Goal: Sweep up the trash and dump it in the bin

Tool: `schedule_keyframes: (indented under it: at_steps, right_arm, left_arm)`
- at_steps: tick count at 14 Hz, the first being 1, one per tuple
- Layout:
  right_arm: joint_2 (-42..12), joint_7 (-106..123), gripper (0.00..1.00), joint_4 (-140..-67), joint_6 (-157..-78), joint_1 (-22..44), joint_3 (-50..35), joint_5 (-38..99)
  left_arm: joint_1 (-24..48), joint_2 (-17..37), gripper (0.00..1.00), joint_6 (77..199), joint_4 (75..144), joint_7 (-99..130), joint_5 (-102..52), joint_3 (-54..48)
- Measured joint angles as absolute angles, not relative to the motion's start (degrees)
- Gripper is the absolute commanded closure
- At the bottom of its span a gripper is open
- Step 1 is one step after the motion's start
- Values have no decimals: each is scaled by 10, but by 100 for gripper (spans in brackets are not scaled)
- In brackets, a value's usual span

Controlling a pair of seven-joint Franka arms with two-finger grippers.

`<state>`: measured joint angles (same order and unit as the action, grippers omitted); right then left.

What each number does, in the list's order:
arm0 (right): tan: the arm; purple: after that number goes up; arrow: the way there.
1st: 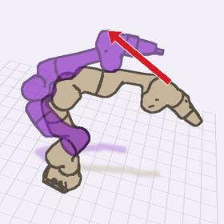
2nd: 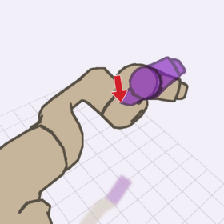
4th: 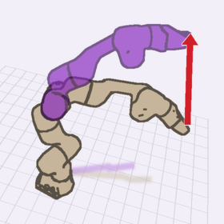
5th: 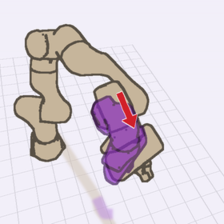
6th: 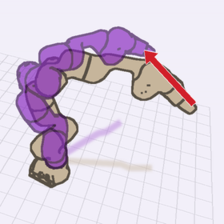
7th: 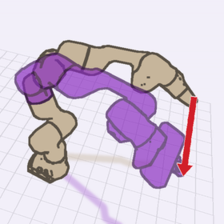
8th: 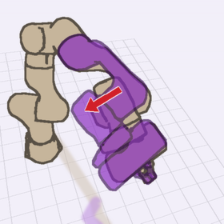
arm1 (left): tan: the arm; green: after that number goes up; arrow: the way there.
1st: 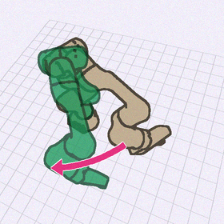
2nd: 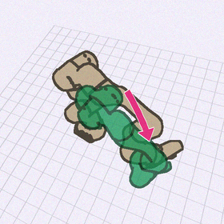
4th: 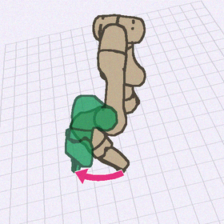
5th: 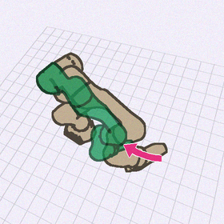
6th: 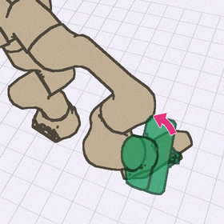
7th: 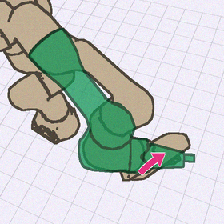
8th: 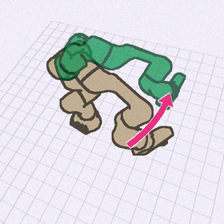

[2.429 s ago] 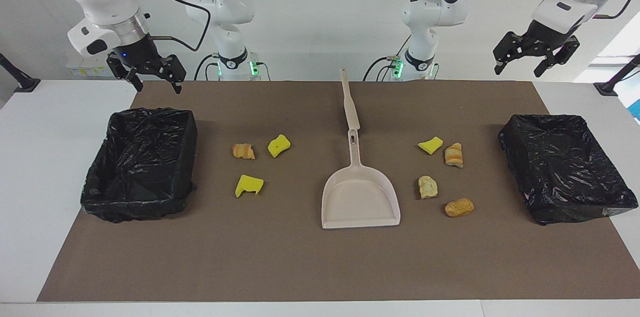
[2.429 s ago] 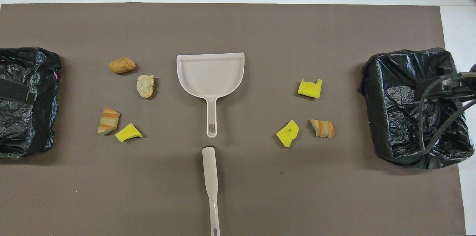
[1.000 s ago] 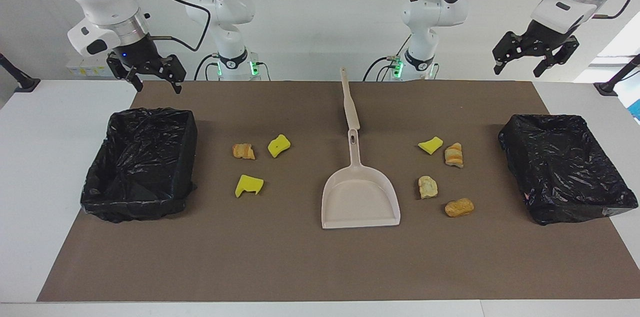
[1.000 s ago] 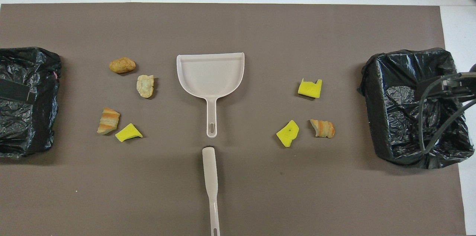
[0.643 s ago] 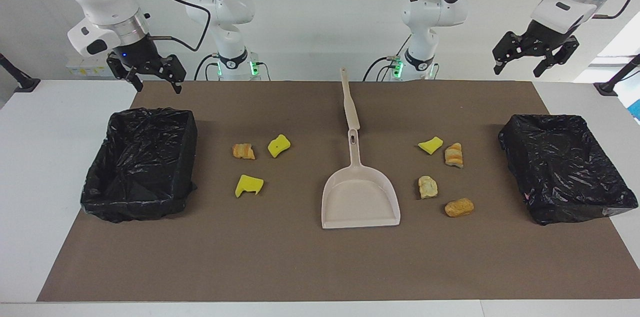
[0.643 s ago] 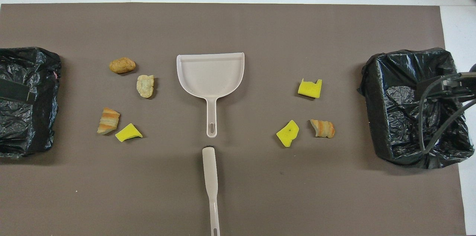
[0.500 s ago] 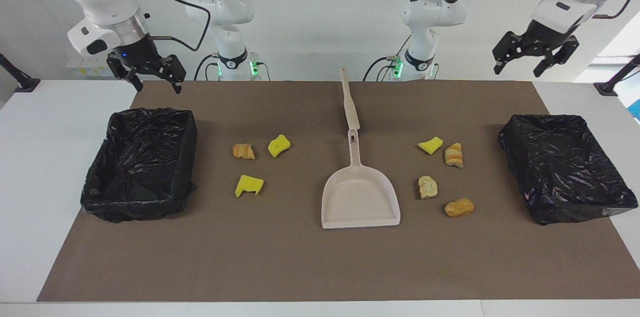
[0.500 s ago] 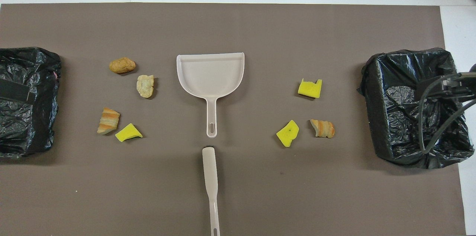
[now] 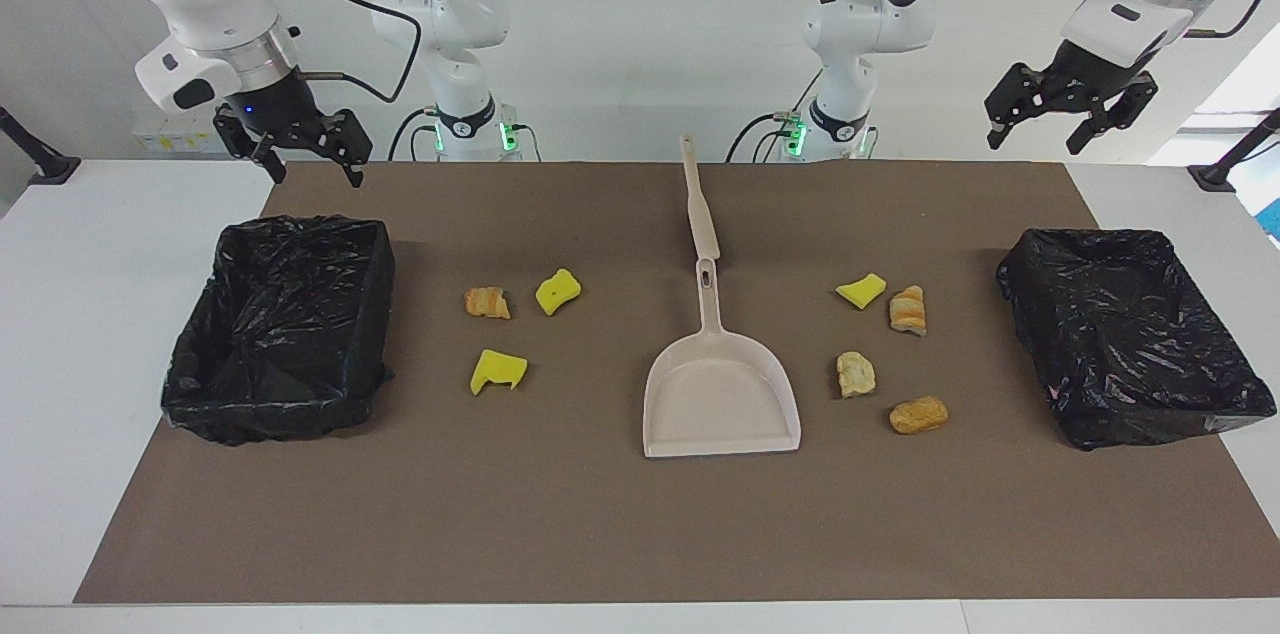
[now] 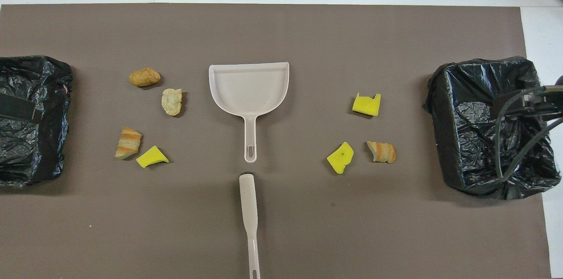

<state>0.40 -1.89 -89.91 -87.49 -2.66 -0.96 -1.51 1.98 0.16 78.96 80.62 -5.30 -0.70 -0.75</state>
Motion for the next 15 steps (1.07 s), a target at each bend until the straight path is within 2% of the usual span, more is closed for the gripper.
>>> schedule_keyframes:
  at_steps: [5,7,12,15]
  right_arm:
    - [4,-19,0,-899,-875,-27,-10,-15]
    - [4,-19,0,-899,-875,-27,-10,-15]
    - [4,-19,0,-899,-875,-27,-10,-15]
    - [4,-19,0,-899,-875,-27,-10,-15]
  left_arm:
    - [22,0,0,792,811,-54,-7,-10]
    - [42,-9,0,813,837,-54,-7,-11]
    - [155,-86,0,917,1046,33,-8,-17]
    - [233,-111,0,989,1154,117,-8,-19]
